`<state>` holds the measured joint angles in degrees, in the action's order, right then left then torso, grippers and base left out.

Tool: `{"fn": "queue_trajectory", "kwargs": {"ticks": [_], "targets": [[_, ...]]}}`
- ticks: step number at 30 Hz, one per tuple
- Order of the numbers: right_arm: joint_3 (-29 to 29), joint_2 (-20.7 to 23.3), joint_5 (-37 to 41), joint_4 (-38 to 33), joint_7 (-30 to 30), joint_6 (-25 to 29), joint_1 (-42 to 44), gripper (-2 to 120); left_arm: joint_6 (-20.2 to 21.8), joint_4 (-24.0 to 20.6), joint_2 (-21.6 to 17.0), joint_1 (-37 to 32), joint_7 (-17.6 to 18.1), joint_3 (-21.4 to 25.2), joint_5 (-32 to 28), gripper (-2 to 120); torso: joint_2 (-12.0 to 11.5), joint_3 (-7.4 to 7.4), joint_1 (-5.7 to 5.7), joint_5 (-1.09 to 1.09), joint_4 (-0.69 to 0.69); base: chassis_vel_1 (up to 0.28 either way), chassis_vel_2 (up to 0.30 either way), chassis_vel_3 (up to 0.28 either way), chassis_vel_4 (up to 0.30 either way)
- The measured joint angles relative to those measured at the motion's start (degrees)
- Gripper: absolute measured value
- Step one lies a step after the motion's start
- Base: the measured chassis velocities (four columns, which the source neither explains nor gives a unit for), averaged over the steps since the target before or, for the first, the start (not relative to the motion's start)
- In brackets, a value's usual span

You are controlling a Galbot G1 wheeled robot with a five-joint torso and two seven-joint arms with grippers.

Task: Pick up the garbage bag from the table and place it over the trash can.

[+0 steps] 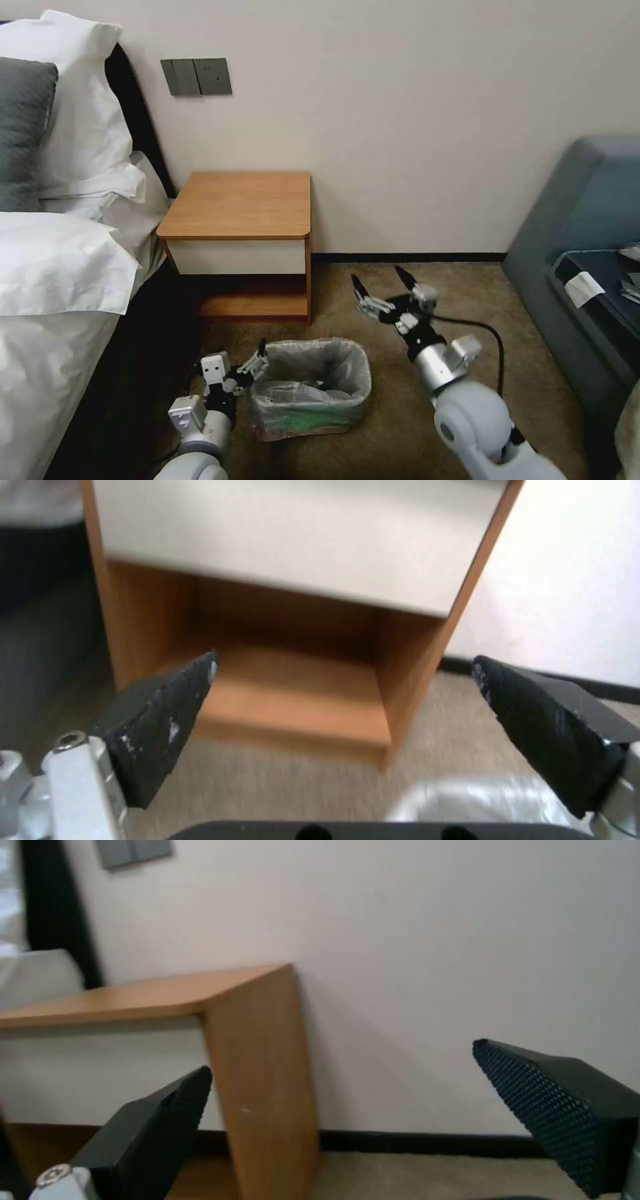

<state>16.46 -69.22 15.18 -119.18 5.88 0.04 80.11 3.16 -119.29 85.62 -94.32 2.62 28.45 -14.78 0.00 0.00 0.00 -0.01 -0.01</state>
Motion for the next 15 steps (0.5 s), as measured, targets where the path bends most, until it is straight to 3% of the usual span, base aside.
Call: {"fn": "queue_trajectory", "kwargs": {"ticks": [4, 7, 15], "targets": [[1.1, -1.5, -1.8, 0.5, 1.3, 3.2, 3.1, 100, -4.2, 0.9, -0.8, 0.2, -1.7, 0.5, 2.2, 99, 0.0, 0.0, 0.0, 0.0, -0.01, 0.0, 0.0, 0.0, 0.0], [5.4, -4.8, -9.3, 3.8, 1.4, 11.2, 7.4, 100, -8.1, 3.2, -2.6, 1.4, -3.7, 1.9, 5.4, 91, 0.0, 0.0, 0.0, 0.0, 0.01, 0.0, 0.0, 0.0, 0.0], [7.4, -7.2, -10.8, 5.1, 1.2, 14.1, 10.8, 100, -11.6, 5.2, -3.5, 1.9, -2.3, 2.3, 4.8, 91, 0.0, 0.0, 0.0, 0.01, 0.01, 0.0, 0.0, 0.0, 0.0]]}}
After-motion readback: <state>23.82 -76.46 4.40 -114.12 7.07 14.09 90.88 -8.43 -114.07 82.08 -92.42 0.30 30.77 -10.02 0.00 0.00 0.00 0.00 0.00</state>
